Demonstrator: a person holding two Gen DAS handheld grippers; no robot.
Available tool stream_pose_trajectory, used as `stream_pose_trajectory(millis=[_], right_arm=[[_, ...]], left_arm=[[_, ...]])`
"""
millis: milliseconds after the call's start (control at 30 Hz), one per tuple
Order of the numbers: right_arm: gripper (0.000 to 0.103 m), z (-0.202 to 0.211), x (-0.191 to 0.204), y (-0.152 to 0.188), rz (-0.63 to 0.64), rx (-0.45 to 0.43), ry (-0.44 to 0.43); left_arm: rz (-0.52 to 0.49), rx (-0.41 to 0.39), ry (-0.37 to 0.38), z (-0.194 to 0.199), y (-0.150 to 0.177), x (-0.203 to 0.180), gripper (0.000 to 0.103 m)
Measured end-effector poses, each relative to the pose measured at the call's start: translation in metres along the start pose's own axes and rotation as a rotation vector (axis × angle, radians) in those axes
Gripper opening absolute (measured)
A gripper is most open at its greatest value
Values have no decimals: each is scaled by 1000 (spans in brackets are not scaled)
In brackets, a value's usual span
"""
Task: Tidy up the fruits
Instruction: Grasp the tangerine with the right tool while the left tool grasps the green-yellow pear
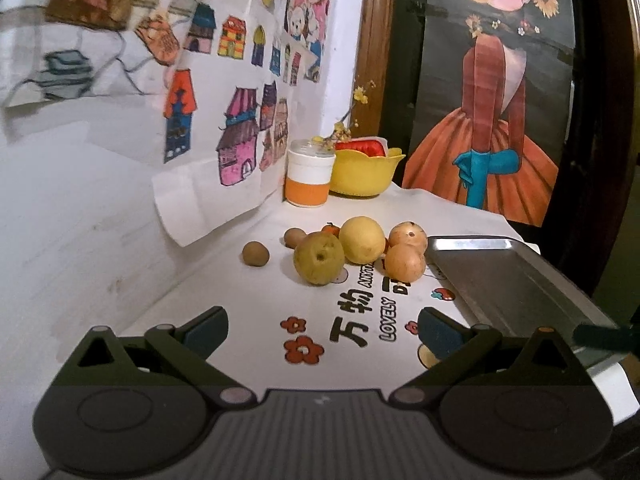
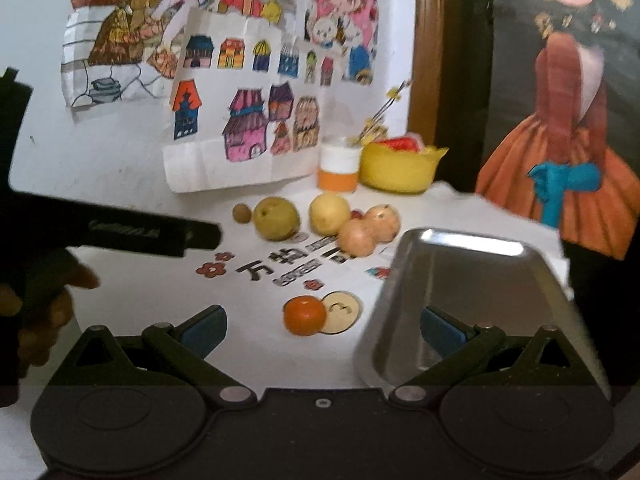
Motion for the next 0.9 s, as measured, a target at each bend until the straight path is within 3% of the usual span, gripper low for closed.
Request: stream_pose_trajectory(millis=[300,567,900], right_arm=[[102,-34,10,-7,-79,106,-87],[89,-57,7,-8,-146,173,-68],[64,-75,0,-10,-163,195,-15]], left_arm=[[-57,56,41,-41,-18,8,103],[-120,100,65,-75,-32,9,103],[-152,123,64,-115,-43,5,99]])
Point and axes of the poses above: each gripper's, at about its wrist camera, not at the fingertips, and z roughly against the way its jaws point, x to its left, y to its underside, the point moved 2 cm from there along -z, roughly the way its jaws point, and after that the axes turned 12 degrees about -z, right-handed, at the moved point
